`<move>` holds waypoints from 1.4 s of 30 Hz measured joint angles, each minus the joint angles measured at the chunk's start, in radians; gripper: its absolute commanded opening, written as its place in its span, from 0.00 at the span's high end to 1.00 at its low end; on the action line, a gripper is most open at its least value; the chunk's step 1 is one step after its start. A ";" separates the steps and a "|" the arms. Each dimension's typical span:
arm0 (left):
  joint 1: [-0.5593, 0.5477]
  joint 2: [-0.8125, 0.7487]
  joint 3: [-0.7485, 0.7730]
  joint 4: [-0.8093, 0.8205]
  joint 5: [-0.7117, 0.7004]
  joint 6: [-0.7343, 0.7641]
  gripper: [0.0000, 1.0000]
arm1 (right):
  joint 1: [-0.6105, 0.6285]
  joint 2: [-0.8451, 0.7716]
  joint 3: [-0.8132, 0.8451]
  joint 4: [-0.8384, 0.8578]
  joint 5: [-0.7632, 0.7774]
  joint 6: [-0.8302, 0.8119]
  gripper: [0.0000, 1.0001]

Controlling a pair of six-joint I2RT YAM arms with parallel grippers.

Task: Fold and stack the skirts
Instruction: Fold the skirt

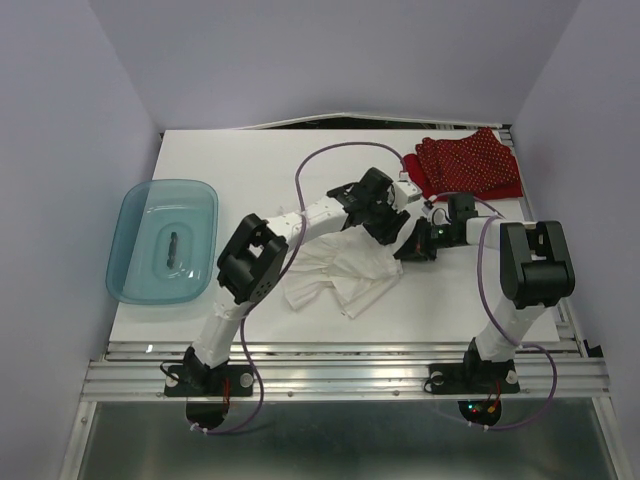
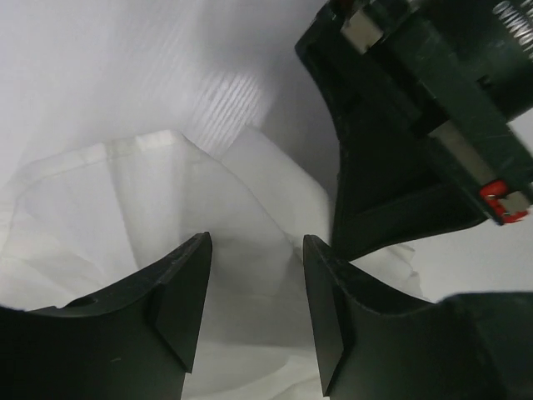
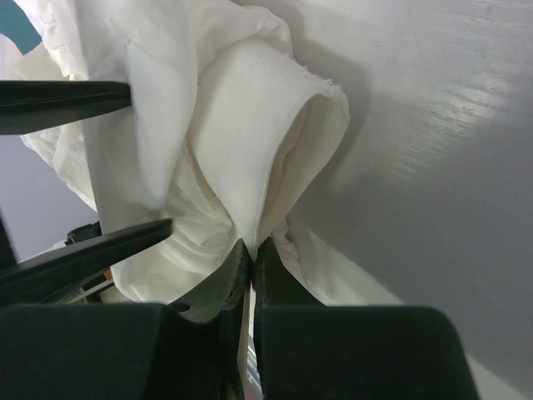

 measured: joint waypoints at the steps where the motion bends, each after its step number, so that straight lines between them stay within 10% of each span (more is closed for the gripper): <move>1: 0.000 0.015 0.000 -0.008 0.001 -0.002 0.41 | 0.002 -0.001 -0.002 0.001 0.001 -0.001 0.99; 4: 0.001 0.030 0.000 -0.019 -0.006 -0.006 0.51 | 0.006 -0.002 -0.002 0.006 0.007 -0.004 0.99; 9: 0.001 0.030 0.018 -0.006 -0.032 -0.011 1.00 | 0.007 -0.003 -0.002 0.006 0.009 -0.008 0.99; 25: 0.022 -0.449 -0.375 -0.036 -0.037 0.047 1.00 | 0.012 -0.021 -0.002 0.006 0.029 -0.019 0.99; 31: -0.012 -0.450 -0.536 -0.129 0.060 0.111 0.75 | 0.017 -0.031 -0.002 0.003 0.038 -0.035 0.99; 42: 0.002 -0.457 -0.499 -0.327 0.254 0.300 0.59 | 0.018 -0.031 -0.002 -0.003 0.054 -0.064 0.99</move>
